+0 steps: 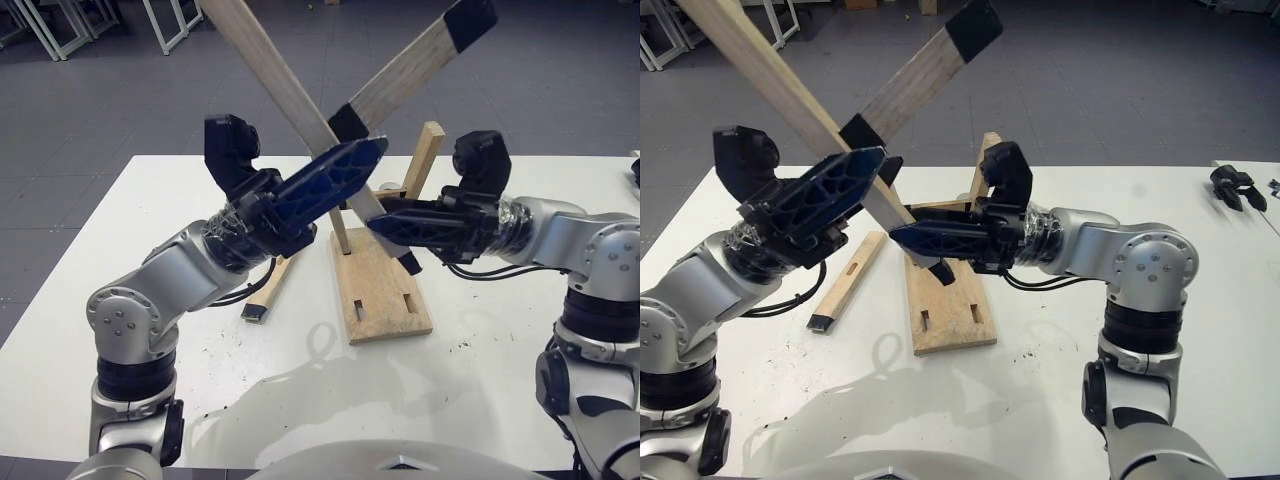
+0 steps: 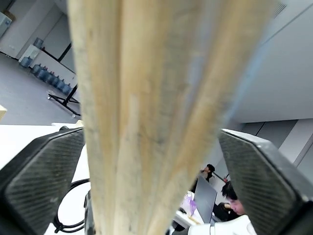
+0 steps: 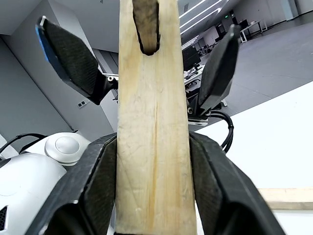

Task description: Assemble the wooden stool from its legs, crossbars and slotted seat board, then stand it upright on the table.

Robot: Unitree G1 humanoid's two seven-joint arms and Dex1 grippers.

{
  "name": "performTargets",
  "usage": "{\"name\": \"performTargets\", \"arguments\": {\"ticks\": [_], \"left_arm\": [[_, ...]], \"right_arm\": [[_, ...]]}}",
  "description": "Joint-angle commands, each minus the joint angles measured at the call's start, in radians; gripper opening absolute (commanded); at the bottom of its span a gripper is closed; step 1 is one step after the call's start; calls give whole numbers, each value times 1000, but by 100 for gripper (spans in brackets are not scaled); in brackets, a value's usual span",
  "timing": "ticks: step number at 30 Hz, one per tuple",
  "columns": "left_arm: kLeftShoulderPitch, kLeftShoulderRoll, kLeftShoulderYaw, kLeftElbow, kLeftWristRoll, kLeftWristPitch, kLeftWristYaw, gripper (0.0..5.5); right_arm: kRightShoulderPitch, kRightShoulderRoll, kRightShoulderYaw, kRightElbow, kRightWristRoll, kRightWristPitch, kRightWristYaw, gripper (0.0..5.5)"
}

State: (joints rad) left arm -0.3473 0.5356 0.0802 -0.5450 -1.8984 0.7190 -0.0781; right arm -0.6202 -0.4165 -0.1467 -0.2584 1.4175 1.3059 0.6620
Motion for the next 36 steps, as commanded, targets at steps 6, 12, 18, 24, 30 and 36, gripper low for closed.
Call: {"name": "performTargets", "arguments": {"ticks": [6,12,18,24,30,36], "left_arm": [[7,127,25,51,1,101,-109,346],[31,162,30,88,41,133,-166,244],[50,157,48,104,79,134,-187,219],[80,164,65,109,233,138,-266,204],[98,173,-33,129,558,98,-477,204],[82,123,-247,278,989,-77,-713,204]], "right_arm": [[27,-75,57,-32,-46,-23,59,200],[39,-105,86,-40,-87,-36,105,200],[49,-119,110,-43,-123,-61,149,200],[155,-297,158,-78,-284,-124,306,318],[263,-428,164,-39,-417,-208,414,321],[331,-469,209,-11,-546,-286,454,321]]}}
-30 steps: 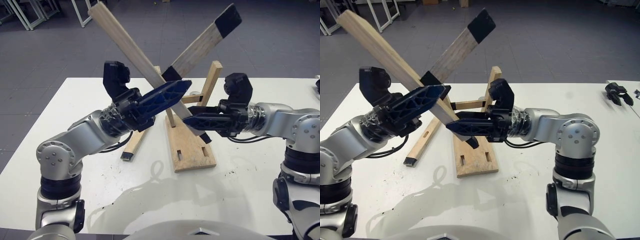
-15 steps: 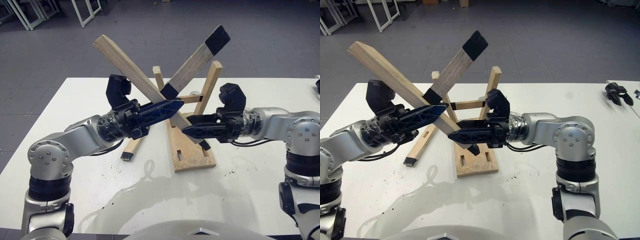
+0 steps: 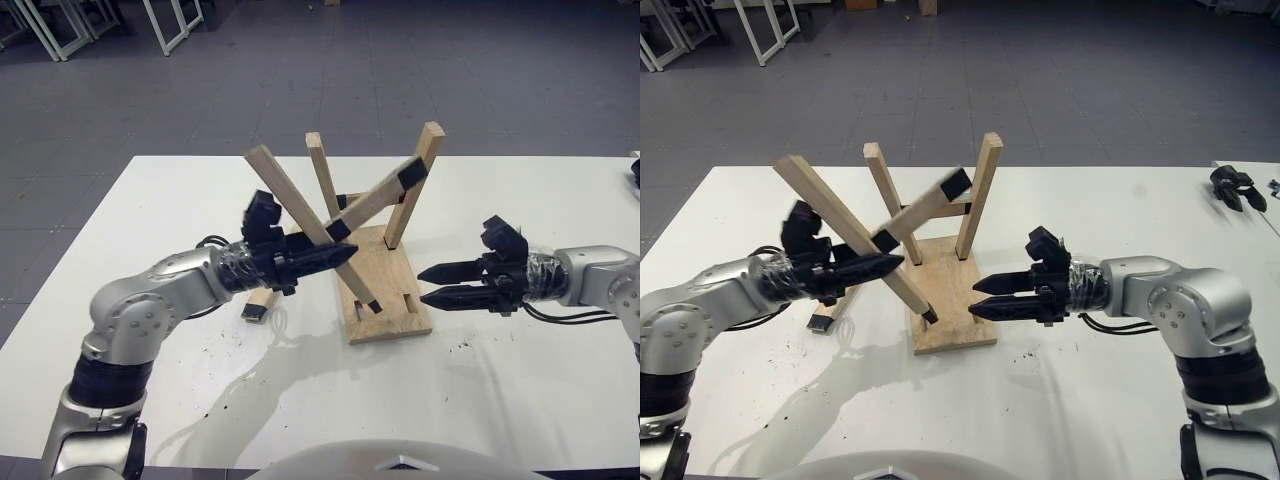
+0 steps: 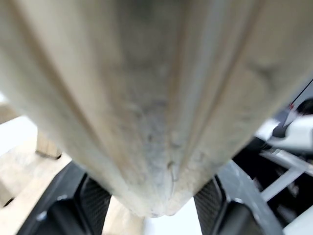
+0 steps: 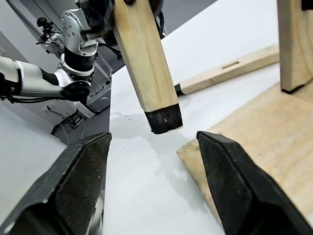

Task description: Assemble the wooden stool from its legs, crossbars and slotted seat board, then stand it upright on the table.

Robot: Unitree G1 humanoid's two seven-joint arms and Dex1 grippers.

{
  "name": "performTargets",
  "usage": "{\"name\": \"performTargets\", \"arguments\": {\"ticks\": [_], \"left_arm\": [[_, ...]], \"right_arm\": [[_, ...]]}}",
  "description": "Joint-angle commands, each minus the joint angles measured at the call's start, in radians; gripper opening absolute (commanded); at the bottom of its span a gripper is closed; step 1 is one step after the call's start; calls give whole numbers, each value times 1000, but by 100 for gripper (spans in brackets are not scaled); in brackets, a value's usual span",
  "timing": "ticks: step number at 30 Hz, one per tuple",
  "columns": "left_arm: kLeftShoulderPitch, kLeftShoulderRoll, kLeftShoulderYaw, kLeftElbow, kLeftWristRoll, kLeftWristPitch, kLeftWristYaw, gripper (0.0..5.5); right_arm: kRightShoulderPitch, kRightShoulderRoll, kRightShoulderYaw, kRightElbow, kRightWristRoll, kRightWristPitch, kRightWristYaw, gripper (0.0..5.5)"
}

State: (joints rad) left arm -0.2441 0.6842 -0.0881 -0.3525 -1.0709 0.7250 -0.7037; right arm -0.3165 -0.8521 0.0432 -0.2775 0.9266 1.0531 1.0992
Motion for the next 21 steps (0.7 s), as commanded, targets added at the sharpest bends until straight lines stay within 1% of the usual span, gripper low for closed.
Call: {"name": "performTargets", "arguments": {"ticks": [1,5,9,13,21], "left_arm": [[-24,-32,-98,112,206,-105,-116,204],[-48,-59,-133,207,335,-163,-200,204],[-75,-76,-145,258,407,-187,-250,204],[-145,-79,-164,350,485,-202,-314,204],[-217,-108,-131,413,502,-187,-366,204]], "right_arm": [[35,-38,26,11,-72,-43,23,321],[63,-43,39,14,-113,-64,33,321],[97,-38,44,-4,-133,-72,28,321],[127,-29,50,-22,-147,-72,12,321],[141,-11,81,-17,-208,-87,-19,321]]}}
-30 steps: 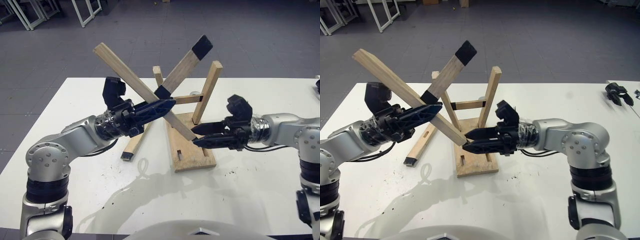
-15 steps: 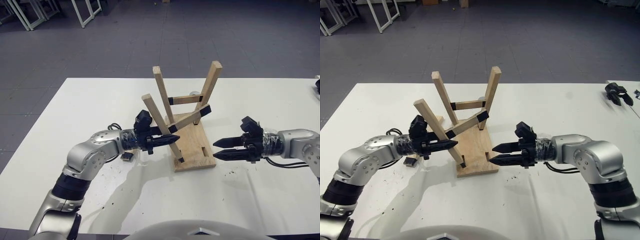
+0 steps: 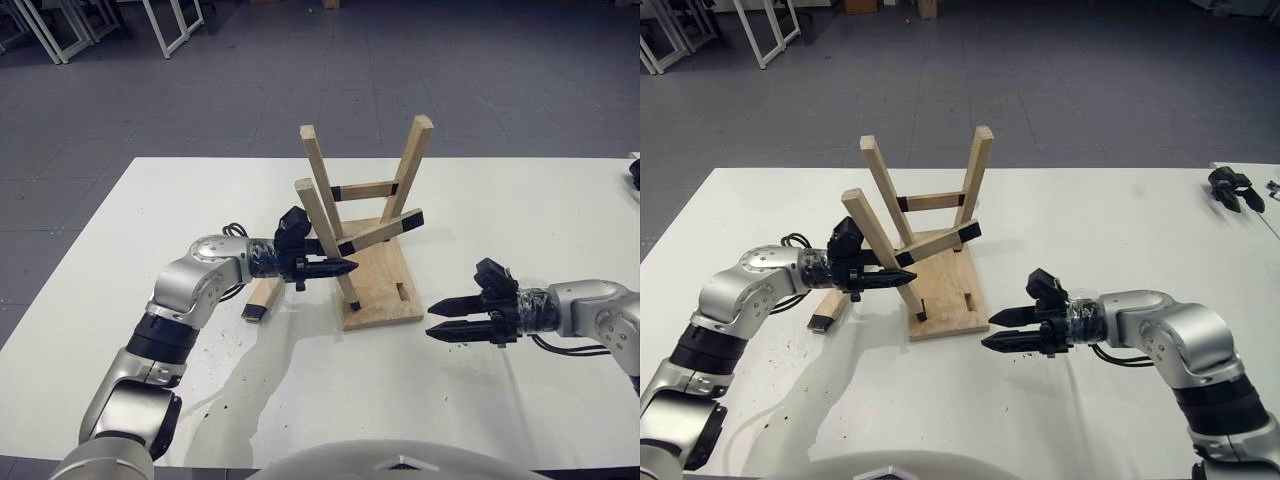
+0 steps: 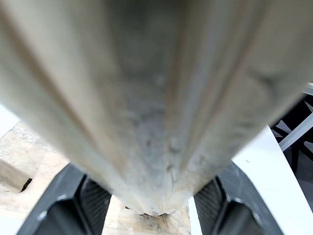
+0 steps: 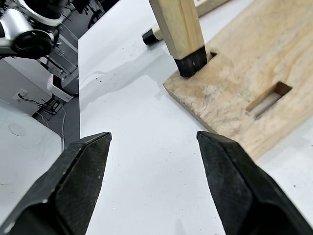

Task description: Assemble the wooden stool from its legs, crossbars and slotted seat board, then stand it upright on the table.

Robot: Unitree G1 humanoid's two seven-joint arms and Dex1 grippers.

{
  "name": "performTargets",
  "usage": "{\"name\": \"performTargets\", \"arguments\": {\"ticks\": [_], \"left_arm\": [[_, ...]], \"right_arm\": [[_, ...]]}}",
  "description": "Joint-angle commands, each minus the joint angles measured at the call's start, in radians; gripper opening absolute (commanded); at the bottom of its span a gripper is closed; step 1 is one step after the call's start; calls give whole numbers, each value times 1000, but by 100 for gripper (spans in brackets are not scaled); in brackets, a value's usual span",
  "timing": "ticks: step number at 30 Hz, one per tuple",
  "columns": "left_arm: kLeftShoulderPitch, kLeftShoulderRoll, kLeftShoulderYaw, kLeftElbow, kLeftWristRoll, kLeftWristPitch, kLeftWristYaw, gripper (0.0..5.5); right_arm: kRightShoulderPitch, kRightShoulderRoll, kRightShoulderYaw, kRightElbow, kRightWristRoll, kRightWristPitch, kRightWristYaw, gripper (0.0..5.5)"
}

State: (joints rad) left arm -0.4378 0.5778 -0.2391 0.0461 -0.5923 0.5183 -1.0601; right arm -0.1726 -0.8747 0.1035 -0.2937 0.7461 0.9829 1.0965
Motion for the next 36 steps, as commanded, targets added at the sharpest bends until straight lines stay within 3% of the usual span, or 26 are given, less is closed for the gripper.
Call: {"name": "performTargets", "arguments": {"ticks": [1,7,23,32,36], "left_arm": [[-27,-7,30,14,16,25,-12,204],[-61,-25,87,17,-11,60,-31,204],[-79,-27,22,97,128,13,-122,204],[-153,-6,-49,274,309,-160,-140,204],[-22,30,-99,158,383,-177,-106,204]], "right_arm": [[-1,12,25,-3,-33,-19,-16,321],[20,5,31,-15,-46,-25,-12,321],[44,5,51,-26,-75,-31,-20,321],[65,15,51,-42,-82,-25,-38,321],[69,18,51,-41,-89,-29,-51,321]]}}
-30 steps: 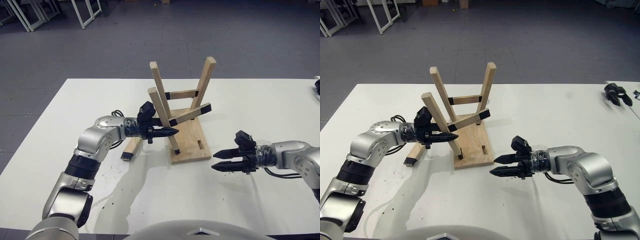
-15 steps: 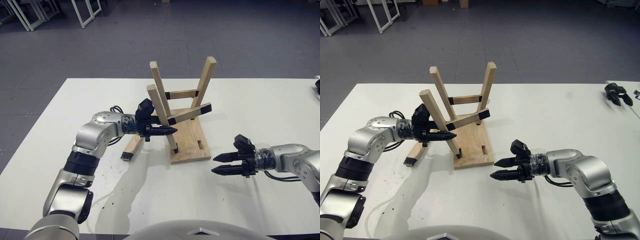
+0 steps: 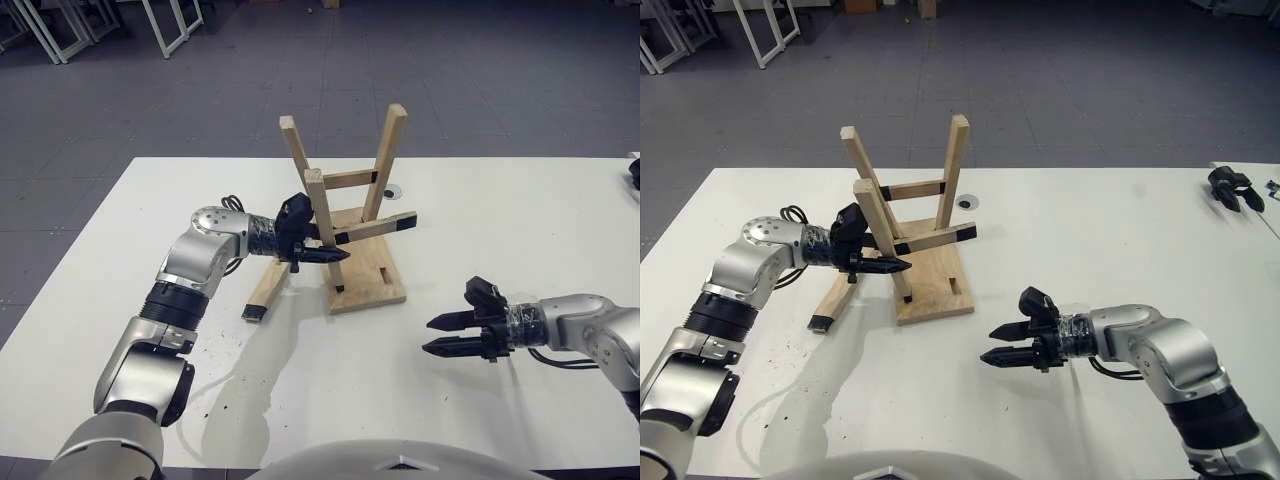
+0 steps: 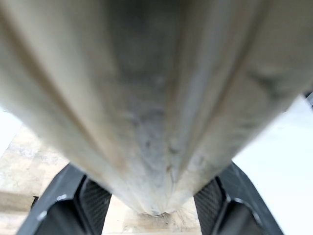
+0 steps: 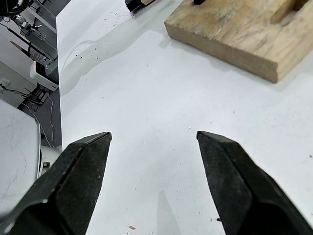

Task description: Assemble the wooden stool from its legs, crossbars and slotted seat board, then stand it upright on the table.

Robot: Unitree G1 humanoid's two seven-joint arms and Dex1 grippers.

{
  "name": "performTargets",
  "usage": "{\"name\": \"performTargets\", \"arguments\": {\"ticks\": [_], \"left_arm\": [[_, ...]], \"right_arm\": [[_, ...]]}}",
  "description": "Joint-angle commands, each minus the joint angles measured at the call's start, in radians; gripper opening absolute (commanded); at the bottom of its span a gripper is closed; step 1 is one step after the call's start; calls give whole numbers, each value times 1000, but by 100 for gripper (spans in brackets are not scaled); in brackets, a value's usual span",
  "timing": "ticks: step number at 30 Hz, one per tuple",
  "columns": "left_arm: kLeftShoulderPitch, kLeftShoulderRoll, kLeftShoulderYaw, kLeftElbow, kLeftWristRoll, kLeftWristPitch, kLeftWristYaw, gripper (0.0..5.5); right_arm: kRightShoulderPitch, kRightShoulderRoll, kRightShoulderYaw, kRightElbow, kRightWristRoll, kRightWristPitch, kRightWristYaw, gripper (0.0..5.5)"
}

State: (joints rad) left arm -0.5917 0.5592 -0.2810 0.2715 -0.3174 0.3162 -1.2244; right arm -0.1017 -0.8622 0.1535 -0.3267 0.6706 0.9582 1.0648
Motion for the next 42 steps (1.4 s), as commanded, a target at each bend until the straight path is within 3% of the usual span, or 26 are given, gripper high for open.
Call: {"name": "performTargets", "arguments": {"ticks": [1,7,11,14,19,30,31,37,39,42], "left_arm": [[184,41,-63,-101,116,37,97,204],[383,-47,-95,-81,161,-16,311,204],[425,-7,-141,-142,244,-48,399,204],[419,44,-225,-222,332,49,426,204],[423,36,-235,-267,274,105,458,204],[222,83,-25,-505,114,137,432,204],[215,87,-20,-519,115,136,424,240],[299,92,38,-617,82,124,418,321],[369,135,122,-716,33,164,415,321],[406,194,354,-879,-156,302,405,321]], "right_arm": [[1,6,1,-8,-15,-5,-23,321],[-19,12,10,9,-23,-5,-30,321],[-24,8,10,11,-27,0,-31,321],[-21,12,5,16,-29,0,-37,321],[-27,20,6,21,-31,-3,-41,321],[-17,26,0,15,-29,-1,-55,321],[-18,27,0,15,-28,-1,-56,321],[-23,29,2,19,-26,3,-61,321],[-24,27,1,18,-25,5,-60,321],[-19,25,-2,19,-25,7,-62,321]]}}
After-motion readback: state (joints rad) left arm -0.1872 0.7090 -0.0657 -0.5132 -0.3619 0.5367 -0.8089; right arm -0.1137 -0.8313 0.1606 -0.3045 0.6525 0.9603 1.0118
